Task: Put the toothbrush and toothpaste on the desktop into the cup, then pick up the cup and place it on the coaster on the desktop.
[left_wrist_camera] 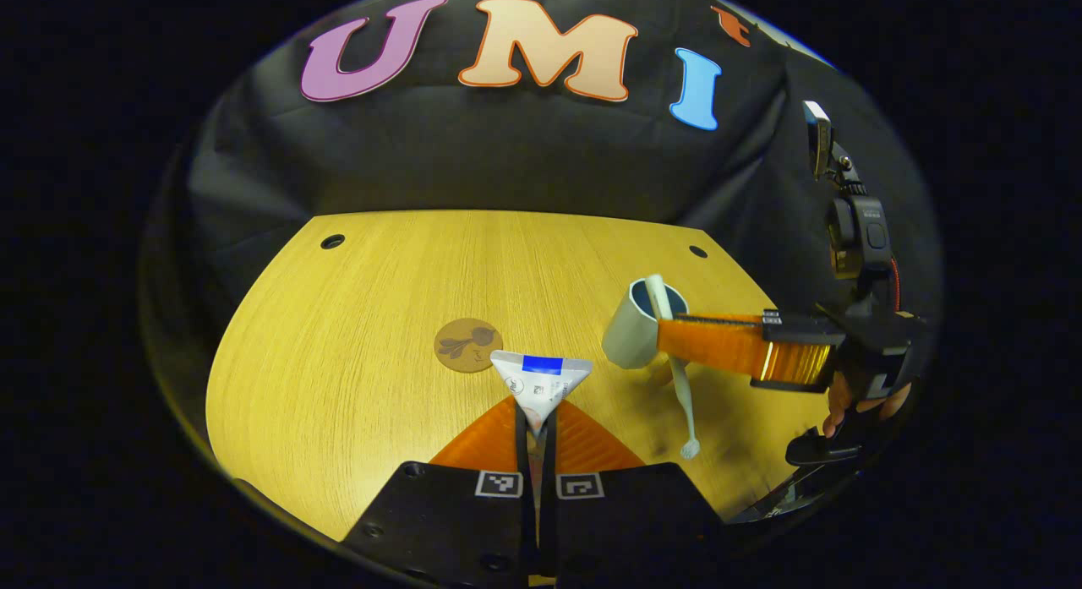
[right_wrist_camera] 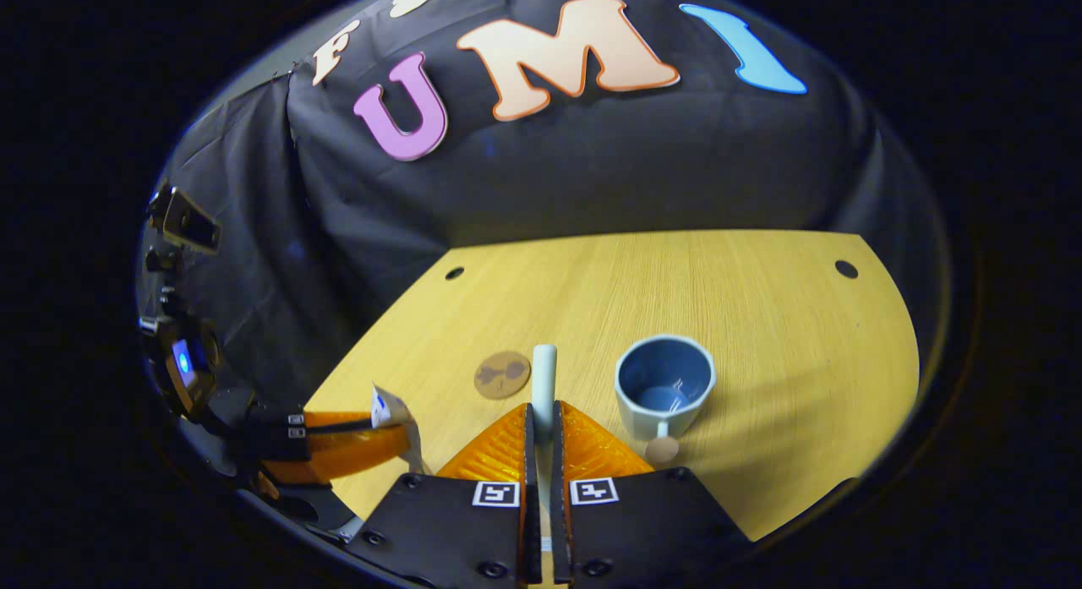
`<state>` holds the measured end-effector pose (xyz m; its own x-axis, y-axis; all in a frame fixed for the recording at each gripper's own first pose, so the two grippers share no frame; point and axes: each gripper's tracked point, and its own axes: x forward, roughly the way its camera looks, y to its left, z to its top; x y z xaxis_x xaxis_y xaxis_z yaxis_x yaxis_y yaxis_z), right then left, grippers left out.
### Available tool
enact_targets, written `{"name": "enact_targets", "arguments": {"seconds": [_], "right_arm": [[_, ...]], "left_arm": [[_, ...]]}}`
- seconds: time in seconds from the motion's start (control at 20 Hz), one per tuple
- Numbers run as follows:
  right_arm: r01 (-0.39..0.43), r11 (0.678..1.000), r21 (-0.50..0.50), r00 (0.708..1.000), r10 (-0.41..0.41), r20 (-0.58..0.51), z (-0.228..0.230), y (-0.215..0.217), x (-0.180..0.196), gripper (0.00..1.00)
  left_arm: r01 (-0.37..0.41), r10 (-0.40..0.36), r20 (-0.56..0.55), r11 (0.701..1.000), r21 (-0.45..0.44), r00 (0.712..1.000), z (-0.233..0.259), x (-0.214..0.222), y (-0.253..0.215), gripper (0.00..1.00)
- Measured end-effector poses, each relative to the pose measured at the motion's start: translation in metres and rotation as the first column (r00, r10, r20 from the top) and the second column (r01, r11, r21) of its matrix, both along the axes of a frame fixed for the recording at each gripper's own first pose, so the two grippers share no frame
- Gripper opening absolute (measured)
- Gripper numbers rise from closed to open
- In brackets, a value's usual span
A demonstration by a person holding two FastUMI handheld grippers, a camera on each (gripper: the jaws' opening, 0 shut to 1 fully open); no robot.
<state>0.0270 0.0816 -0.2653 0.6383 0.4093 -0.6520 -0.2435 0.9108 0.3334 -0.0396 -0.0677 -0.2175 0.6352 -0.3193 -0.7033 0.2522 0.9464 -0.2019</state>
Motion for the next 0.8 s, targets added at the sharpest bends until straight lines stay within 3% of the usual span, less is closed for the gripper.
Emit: {"name": "enact_targets", "arguments": {"seconds": [0.4, 0.8], "right_arm": [[0.143, 0.989, 0.045, 0.976, -0.149, 0.159, 0.042, -0.028, 0.073, 0.07], [0.236, 0.972, 0.019, 0.933, -0.232, 0.274, 0.037, -0.054, 0.122, 0.07]], "left_arm": [[-0.056, 0.056, 0.033, 0.998, -0.012, 0.998, 0.022, 0.000, 0.015, 0.00], [-0.130, 0.130, 0.039, 0.991, 0.011, 0.991, 0.035, -0.019, 0.039, 0.00]]}}
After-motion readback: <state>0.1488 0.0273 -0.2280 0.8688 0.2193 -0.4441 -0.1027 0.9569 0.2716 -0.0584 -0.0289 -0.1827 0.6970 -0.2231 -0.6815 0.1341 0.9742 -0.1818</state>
